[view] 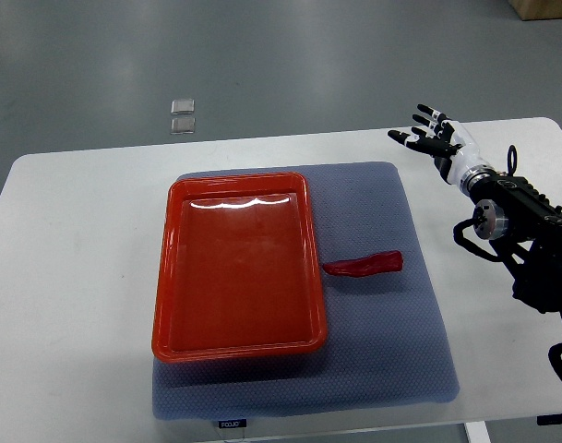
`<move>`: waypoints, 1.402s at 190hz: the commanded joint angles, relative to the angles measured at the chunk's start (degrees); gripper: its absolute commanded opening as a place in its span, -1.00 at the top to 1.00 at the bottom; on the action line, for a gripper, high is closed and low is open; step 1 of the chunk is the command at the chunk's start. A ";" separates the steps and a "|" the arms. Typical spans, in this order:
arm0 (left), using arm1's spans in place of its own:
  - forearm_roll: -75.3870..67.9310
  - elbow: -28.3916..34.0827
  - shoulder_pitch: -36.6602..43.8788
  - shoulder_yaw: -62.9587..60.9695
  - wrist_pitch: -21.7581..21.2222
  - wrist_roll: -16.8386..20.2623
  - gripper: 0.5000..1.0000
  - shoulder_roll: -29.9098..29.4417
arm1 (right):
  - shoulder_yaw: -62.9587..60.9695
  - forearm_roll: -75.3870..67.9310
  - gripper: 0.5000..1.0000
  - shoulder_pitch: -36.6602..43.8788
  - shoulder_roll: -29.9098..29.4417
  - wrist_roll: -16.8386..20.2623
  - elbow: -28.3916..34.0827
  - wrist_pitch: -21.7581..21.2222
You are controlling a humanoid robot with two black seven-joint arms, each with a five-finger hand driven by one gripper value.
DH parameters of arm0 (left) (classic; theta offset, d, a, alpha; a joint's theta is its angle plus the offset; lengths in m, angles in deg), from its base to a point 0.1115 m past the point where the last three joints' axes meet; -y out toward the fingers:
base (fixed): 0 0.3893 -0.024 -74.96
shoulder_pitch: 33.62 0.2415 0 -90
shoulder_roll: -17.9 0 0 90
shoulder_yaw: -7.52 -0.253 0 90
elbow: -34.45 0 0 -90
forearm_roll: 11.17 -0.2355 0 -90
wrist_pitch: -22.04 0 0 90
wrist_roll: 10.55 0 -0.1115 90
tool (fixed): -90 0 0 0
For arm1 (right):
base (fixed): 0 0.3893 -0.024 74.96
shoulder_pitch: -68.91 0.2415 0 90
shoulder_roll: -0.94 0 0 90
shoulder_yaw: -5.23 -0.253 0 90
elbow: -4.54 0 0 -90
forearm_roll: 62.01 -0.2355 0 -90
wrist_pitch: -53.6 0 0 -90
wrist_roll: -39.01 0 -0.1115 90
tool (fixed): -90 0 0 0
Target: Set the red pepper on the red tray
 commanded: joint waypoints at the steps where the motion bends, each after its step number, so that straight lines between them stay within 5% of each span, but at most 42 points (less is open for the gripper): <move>1: 0.00 0.00 0.00 0.00 0.00 -0.05 -1.00 0.00 | 0.00 0.00 -0.67 -0.02 -0.02 0.00 -0.01 0.00; 267: 0.00 0.27 0.09 0.00 0.00 -0.05 -1.00 0.00 | -0.27 0.00 -0.66 0.24 0.51 -0.09 -0.09 -0.62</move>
